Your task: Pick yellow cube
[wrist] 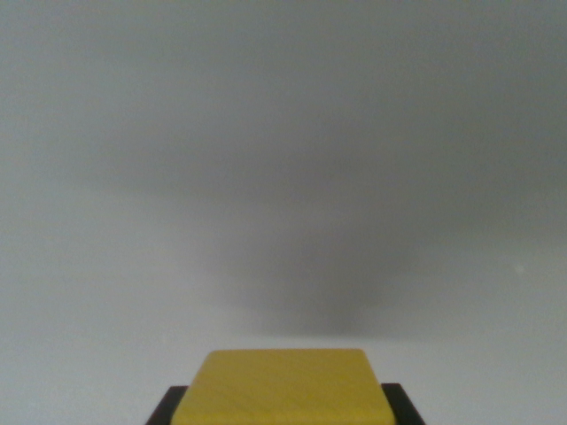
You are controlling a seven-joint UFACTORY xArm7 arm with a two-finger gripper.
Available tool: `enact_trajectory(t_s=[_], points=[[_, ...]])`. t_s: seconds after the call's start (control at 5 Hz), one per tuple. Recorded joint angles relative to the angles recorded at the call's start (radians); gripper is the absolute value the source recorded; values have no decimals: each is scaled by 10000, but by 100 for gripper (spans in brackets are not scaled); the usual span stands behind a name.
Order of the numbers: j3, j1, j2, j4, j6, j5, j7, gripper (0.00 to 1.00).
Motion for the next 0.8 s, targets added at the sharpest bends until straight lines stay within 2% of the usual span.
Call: enact_trajectory(t_s=[0.2, 0.4, 0.6, 0.8], points=[[0, 0, 0, 0, 0, 0, 0, 100], [3, -9, -224, 220, 442, 32, -20, 100], [3, -9, -224, 220, 442, 32, -20, 100], [6, -19, -457, 448, 902, 65, -42, 100]])
